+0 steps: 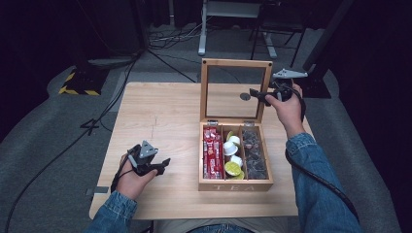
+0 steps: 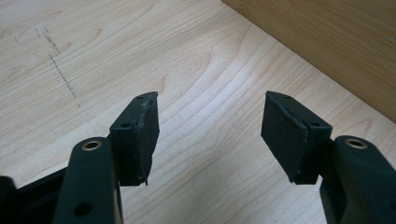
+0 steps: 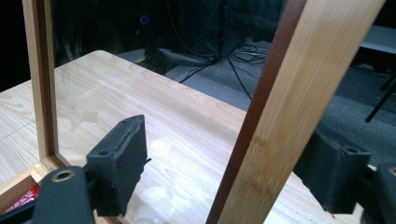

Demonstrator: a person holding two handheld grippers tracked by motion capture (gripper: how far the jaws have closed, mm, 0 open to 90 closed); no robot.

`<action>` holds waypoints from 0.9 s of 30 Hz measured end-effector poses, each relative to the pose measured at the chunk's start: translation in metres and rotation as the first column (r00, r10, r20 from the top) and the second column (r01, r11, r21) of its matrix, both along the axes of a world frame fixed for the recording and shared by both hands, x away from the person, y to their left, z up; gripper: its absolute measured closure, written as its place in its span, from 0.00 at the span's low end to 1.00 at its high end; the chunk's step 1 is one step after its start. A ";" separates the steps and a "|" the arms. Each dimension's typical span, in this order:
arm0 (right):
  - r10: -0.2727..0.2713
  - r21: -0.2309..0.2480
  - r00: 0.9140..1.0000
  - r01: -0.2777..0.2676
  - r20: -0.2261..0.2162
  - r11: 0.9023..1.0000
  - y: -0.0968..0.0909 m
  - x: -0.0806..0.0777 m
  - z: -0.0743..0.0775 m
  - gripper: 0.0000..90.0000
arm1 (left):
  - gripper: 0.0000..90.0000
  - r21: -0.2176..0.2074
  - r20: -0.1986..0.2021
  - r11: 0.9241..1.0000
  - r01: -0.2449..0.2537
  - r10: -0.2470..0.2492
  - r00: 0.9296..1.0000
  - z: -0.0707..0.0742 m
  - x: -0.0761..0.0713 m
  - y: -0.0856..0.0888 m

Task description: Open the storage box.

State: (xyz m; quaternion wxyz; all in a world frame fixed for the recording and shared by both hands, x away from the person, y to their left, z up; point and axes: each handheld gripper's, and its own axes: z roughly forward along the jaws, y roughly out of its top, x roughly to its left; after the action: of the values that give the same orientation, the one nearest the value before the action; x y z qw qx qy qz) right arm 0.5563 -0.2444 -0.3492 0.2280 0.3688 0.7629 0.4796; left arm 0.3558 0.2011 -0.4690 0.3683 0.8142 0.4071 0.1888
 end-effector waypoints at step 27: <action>0.009 -0.007 1.000 -0.009 -0.027 1.000 -0.018 -0.026 0.024 0.29 | 0.41 -0.017 -0.013 1.000 -0.016 0.016 1.000 0.006 0.002 0.012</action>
State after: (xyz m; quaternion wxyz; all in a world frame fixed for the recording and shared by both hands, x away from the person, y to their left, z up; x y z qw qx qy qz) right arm 0.5307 -0.2626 -0.3252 0.2167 0.3712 0.7693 0.4727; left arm 0.3580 0.2132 -0.4630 0.3713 0.8089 0.4176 0.1829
